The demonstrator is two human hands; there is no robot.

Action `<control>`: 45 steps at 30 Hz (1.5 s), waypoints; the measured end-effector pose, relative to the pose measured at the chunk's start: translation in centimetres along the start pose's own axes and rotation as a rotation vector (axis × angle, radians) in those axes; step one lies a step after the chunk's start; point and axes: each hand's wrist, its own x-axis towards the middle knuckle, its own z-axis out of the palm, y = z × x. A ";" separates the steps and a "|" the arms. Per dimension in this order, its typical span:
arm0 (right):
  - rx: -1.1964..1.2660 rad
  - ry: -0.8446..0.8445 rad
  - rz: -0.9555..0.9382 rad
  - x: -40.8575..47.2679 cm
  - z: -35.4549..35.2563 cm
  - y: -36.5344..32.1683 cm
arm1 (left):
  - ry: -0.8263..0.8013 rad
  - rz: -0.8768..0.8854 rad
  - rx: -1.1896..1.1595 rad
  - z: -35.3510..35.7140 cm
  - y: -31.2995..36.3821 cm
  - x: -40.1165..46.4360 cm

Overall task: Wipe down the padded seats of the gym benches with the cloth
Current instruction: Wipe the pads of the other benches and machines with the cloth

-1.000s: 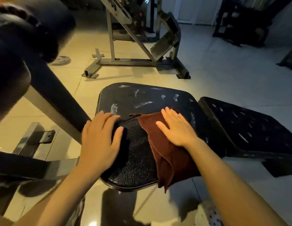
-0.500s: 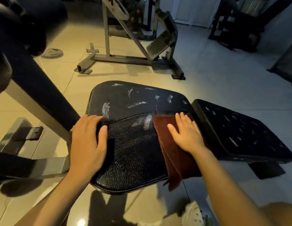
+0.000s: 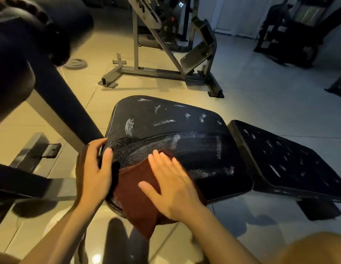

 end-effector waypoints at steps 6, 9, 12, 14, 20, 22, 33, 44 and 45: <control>-0.102 0.032 0.385 -1.5 -2.4 8.5 | -0.057 0.009 -0.087 0.3 -1.0 -0.5; -0.149 0.047 0.486 -1.8 -2.2 8.3 | -0.007 -0.019 -0.121 0.5 -1.0 -0.6; -0.143 0.076 0.516 -2.0 -1.5 5.1 | 0.019 -0.073 -0.130 0.6 -0.9 -0.6; -0.130 0.062 0.396 -1.6 -0.6 1.9 | 0.022 -0.080 -0.151 0.6 -0.8 -0.7; -0.027 -0.043 -0.026 2.1 0.5 -2.9 | 0.017 -0.035 -0.149 0.4 -0.6 -0.8; -0.013 -0.032 -0.015 2.7 0.2 -1.4 | 0.003 0.004 -0.115 0.3 -0.7 -0.8; -0.086 -0.014 0.269 6.7 -1.4 4.1 | -0.038 0.065 -0.024 0.3 -0.9 -1.8; 0.089 0.032 0.114 2.7 -1.0 1.1 | -0.019 -0.045 -0.067 0.2 -0.5 -2.2; 0.039 0.055 0.190 2.6 -1.0 2.2 | -0.012 -0.040 -0.066 0.2 -0.6 -2.2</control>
